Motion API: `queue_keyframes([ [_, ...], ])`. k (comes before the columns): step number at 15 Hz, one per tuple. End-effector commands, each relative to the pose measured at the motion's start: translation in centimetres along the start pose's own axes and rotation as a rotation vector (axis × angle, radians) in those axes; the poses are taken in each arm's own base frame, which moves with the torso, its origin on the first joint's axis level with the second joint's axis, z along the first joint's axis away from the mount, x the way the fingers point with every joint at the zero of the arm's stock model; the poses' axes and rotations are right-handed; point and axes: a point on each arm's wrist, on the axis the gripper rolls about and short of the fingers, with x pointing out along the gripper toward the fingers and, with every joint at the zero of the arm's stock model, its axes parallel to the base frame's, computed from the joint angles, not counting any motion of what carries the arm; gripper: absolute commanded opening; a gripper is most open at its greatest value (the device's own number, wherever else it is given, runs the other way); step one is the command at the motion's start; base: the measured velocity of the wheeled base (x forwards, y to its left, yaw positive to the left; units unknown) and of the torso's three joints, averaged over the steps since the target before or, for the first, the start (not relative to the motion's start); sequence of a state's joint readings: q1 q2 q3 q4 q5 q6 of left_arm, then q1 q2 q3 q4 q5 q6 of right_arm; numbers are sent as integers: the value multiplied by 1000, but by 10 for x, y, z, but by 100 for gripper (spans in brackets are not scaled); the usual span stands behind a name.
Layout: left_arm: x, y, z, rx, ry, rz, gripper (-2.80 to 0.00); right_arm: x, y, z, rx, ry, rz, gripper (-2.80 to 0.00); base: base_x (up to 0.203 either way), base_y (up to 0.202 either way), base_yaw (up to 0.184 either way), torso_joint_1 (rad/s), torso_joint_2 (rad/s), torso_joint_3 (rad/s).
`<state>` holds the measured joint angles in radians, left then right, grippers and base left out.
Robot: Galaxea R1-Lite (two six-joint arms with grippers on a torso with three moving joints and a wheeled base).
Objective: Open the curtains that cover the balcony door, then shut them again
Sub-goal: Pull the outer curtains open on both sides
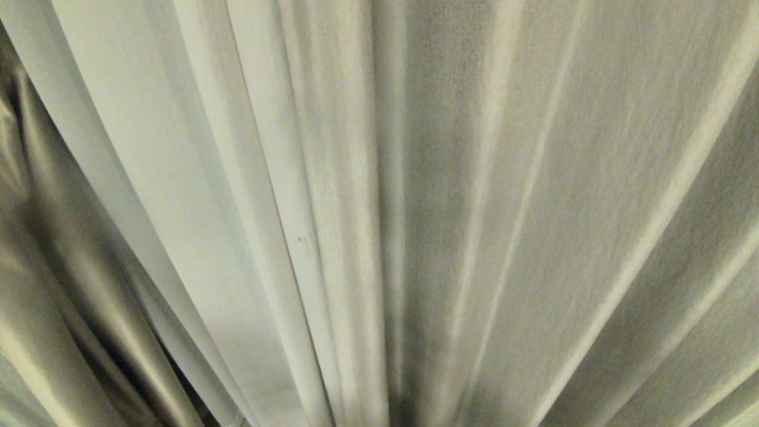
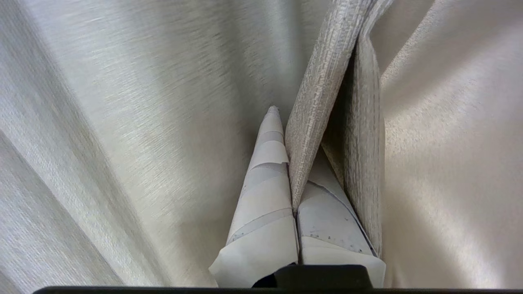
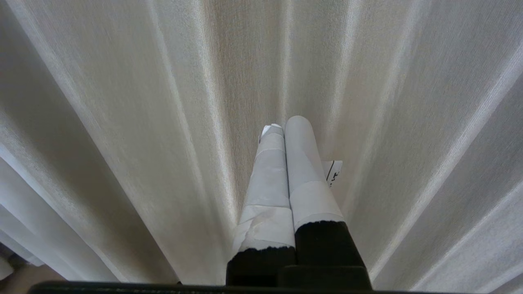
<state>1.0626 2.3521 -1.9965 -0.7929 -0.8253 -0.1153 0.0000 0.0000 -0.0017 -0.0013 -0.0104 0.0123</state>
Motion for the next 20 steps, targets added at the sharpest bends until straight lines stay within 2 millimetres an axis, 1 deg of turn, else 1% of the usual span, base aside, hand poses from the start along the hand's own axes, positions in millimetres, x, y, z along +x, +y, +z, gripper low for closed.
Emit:
queue_keyframes([
  [1,1,-9,20,8,-12,-27,-280,0,0,0,0,1,0,-280,0,0,0,0,0,0],
  [2,1,-19,37,3,-11,-49,-280,0,0,0,0,1,0,-280,0,0,0,0,0,0],
  [3,1,-33,55,-16,0,-74,-280,0,0,0,0,1,0,-280,0,0,0,0,0,0],
  [5,-3,-68,91,-74,34,-122,-280,0,0,0,0,1,0,-280,0,0,0,0,0,0],
  [6,-6,-93,110,-112,55,-155,-280,0,0,0,0,1,0,-280,0,0,0,0,0,0],
  [8,-10,-150,147,-190,90,-259,-280,0,0,0,0,1,0,-280,0,0,0,0,0,0],
  [9,-12,-185,163,-239,113,-342,-280,0,0,0,0,1,0,-280,0,0,0,0,0,0],
  [10,-16,-219,176,-290,142,-434,-280,0,0,0,0,1,0,-280,0,0,0,0,0,0],
  [12,-30,-280,196,-373,207,-588,-280,0,0,0,0,1,0,-280,0,0,0,0,0,0],
  [13,-39,-307,206,-395,234,-620,-280,0,0,0,0,1,0,-280,0,0,0,0,0,0],
  [14,-50,-330,216,-407,266,-612,-280,0,0,0,0,1,0,-280,0,0,0,0,0,0],
  [15,-65,-352,226,-409,303,-582,-280,0,0,0,0,1,0,-280,0,0,0,0,0,0],
  [16,-82,-367,235,-407,336,-566,-280,0,0,0,0,1,0,-280,0,0,0,0,0,0],
  [17,-102,-373,243,-406,359,-554,-280,0,0,0,0,1,0,-280,0,0,0,0,0,0],
  [19,-129,-378,240,-405,410,-542,-280,0,0,0,0,1,0,-280,0,0,0,0,0,0],
  [20,-136,-379,239,-407,419,-550,0,0,0,0,0,1,0,-280,0,0,0,0,0,0],
])
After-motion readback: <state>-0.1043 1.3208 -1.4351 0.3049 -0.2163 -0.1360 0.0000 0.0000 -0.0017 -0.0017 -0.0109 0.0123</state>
